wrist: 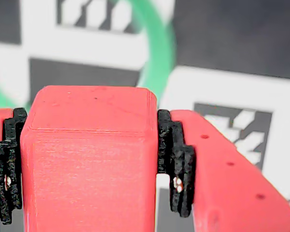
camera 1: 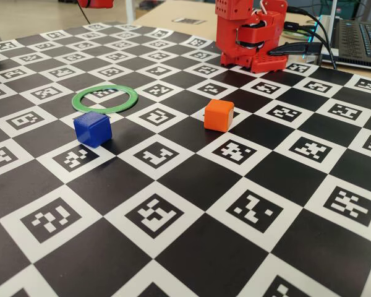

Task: Grab the red cube then put it in the green circle then put the blue cube on top and finally the orange cube on top

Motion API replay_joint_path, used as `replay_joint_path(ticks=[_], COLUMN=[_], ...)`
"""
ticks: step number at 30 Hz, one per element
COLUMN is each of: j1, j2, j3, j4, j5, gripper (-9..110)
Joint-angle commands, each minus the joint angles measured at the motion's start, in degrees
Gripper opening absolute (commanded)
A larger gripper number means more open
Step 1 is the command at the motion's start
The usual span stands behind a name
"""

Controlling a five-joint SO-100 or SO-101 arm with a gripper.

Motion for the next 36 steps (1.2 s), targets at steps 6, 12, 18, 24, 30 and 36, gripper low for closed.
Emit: replay_joint_path(ticks=[6, 12, 18, 24, 30, 36], j1=[-9.4, -9.8, -9.2, -8.8, -7.6, -6.5], j2=[4.3, 1.2, -3.1, -7.5, -12.3, -15.6], j3=[5.9, 11.0, 12.0, 13.2, 13.5, 12.7], j4=[-7.1, -13.6, -17.4, -21.3, -24.8, -26.4], j5=[6.7, 7.4, 7.6, 7.5, 7.2, 6.7], gripper=[5, 5, 5, 5, 5, 5])
